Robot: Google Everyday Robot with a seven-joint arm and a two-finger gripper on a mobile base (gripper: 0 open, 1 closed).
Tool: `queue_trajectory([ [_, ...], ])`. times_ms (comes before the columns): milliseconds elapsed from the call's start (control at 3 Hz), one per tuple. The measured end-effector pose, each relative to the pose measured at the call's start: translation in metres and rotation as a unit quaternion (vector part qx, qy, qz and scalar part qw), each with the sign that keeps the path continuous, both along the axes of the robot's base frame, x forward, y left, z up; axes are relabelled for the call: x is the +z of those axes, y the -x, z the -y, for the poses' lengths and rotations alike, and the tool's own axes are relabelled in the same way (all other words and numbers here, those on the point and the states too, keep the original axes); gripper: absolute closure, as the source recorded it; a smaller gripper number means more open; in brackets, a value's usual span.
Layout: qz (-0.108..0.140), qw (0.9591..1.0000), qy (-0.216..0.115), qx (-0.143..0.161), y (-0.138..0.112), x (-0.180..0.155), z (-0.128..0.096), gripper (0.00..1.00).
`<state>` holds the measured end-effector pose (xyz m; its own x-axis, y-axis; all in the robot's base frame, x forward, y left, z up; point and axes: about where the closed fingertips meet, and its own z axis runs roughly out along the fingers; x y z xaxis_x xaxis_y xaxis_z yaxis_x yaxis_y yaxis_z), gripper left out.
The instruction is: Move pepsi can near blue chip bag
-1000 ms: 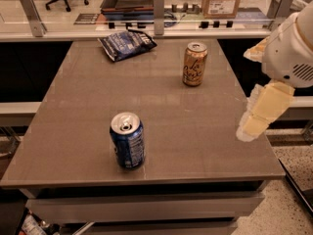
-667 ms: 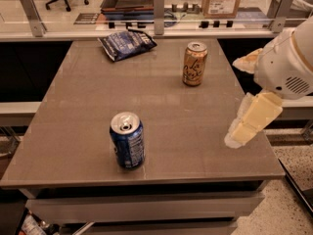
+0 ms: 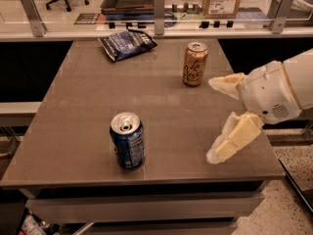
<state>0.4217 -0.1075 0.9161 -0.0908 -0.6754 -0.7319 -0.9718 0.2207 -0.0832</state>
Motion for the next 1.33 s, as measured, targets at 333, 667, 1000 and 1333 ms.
queue_trajectory([
  [333,0.004,0.9972,-0.062,0.041,0.010,-0.006,-0.030,0.00],
  [667,0.018,0.9940,-0.087,0.064,0.020,-0.004,-0.059,0.00],
  [1000,0.032,0.9936,-0.092,0.058,0.023,-0.005,-0.086,0.00],
  [1333,0.032,0.9929,-0.103,0.050,0.018,-0.007,-0.113,0.00],
])
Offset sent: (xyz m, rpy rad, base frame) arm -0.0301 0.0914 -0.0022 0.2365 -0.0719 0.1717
